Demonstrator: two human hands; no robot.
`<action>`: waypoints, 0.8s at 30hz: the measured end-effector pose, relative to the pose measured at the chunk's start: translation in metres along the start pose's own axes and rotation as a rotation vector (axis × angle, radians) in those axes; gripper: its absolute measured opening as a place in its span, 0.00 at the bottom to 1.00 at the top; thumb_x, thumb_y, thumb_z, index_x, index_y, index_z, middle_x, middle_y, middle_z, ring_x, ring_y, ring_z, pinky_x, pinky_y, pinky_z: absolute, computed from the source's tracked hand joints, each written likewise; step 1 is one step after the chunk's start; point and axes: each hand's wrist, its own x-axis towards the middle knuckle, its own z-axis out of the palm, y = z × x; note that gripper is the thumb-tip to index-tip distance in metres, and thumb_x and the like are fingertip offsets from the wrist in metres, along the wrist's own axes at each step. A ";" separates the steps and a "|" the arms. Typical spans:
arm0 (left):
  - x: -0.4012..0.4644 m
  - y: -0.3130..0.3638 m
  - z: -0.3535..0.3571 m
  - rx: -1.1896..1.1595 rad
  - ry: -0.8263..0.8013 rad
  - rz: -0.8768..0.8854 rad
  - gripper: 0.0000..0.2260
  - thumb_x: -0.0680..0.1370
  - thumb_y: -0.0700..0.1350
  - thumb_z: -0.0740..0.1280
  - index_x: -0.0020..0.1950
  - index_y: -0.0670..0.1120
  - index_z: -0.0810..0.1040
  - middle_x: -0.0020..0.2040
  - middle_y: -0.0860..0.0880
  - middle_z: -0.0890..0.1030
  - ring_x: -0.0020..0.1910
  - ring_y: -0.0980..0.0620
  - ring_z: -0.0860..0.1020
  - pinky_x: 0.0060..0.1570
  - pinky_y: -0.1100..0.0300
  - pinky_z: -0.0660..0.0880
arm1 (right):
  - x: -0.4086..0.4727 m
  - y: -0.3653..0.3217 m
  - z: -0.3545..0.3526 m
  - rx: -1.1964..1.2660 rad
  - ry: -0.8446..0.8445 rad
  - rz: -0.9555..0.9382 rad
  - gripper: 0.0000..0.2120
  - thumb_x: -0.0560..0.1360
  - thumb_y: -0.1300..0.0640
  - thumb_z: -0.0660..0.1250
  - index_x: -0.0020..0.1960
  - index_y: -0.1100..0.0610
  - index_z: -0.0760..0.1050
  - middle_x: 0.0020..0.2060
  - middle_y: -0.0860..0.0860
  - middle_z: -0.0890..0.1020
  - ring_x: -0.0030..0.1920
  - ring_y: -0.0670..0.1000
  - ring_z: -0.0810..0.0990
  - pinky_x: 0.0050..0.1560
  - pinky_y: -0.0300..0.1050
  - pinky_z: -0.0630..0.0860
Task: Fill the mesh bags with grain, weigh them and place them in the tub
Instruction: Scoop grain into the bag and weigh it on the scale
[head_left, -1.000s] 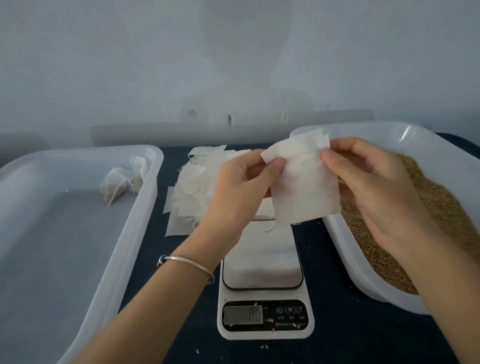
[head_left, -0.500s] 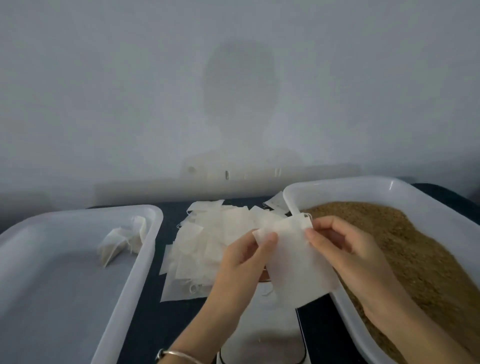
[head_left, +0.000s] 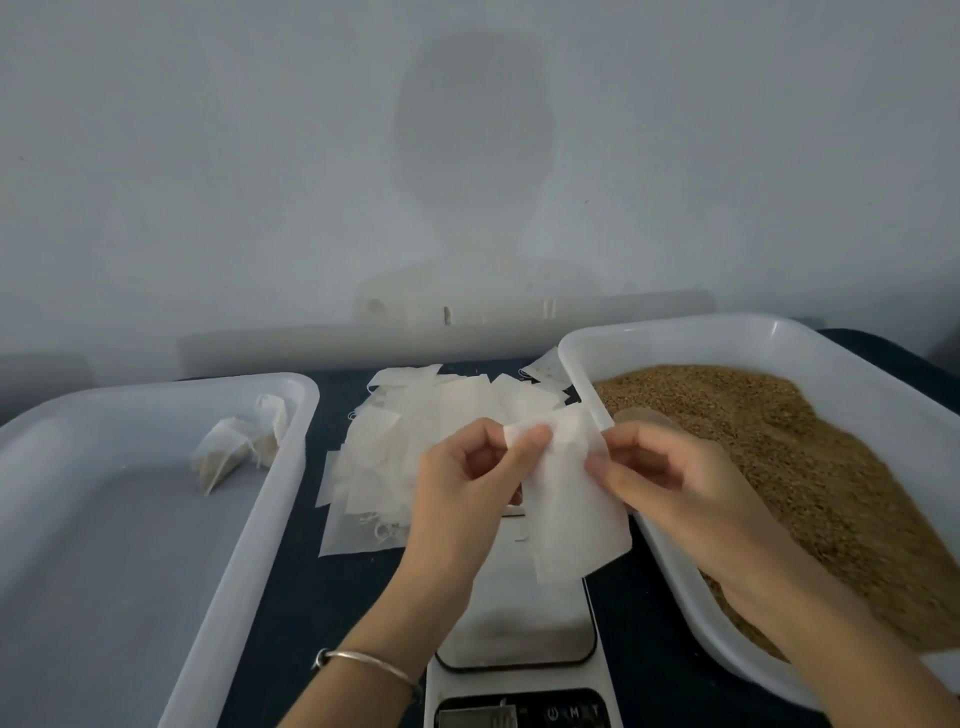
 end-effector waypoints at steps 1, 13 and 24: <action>-0.001 0.000 0.000 0.001 -0.020 -0.001 0.13 0.71 0.52 0.70 0.28 0.50 0.74 0.29 0.50 0.75 0.31 0.54 0.74 0.32 0.66 0.73 | -0.001 0.001 0.000 0.005 0.002 -0.003 0.09 0.73 0.57 0.70 0.52 0.57 0.81 0.43 0.52 0.85 0.46 0.49 0.83 0.44 0.36 0.76; -0.035 -0.024 -0.013 0.334 0.002 0.154 0.05 0.78 0.44 0.67 0.42 0.52 0.78 0.33 0.47 0.79 0.33 0.46 0.75 0.36 0.55 0.75 | -0.040 0.027 0.009 -0.274 0.079 -0.243 0.15 0.75 0.59 0.67 0.60 0.46 0.73 0.49 0.39 0.78 0.50 0.38 0.78 0.44 0.29 0.75; -0.024 -0.038 -0.020 0.459 -0.115 0.275 0.12 0.77 0.54 0.62 0.45 0.46 0.76 0.45 0.51 0.76 0.46 0.54 0.76 0.47 0.65 0.73 | -0.021 0.034 0.043 -0.415 0.082 -0.571 0.10 0.73 0.57 0.69 0.52 0.60 0.82 0.44 0.49 0.82 0.42 0.46 0.80 0.43 0.45 0.79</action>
